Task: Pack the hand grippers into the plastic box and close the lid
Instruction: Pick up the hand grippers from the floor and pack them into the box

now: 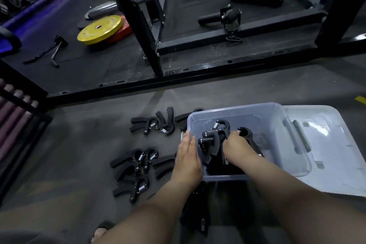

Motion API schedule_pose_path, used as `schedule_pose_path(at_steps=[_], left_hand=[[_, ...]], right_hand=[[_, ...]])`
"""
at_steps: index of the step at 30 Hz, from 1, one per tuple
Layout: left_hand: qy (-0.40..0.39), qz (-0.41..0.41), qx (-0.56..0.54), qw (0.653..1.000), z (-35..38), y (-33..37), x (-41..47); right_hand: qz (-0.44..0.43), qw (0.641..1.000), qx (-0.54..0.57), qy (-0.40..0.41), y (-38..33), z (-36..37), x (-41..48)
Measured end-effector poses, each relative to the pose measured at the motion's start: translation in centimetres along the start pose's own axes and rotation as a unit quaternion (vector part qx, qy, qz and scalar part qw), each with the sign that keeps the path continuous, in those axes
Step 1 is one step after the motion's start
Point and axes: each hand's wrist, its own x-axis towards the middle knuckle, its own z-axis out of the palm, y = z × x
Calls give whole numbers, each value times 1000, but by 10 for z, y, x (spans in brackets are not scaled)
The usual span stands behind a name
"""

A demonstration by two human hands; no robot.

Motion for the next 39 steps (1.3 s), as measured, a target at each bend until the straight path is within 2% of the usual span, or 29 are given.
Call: schedule_pose_path(at_steps=[4, 8, 10, 15, 26, 33, 36, 39], left_hand=[[3, 6, 14, 1000, 2, 0, -1], [0, 11, 6, 1000, 2, -4, -1], [3, 11, 3, 1000, 4, -5, -1], [-5, 0, -7, 1000, 5, -5, -3], [14, 11, -9, 1000, 3, 0, -3], [21, 26, -3, 999, 4, -4, -4], [14, 37, -14, 999, 2, -8, -6], [2, 51, -21, 998, -2, -14, -6]], right_hand=[[18, 1000, -6, 2, -8, 15, 2], [11, 992, -125, 7, -8, 20, -3], [9, 990, -143, 12, -4, 22, -2], [-23, 991, -128, 26, -5, 19, -5], [-31, 995, -95, 13, 1, 28, -8], [-22, 992, -119, 25, 3, 34, -5], [-23, 981, -177, 74, -4, 33, -9], [-129, 968, -160, 146, -17, 37, -9]])
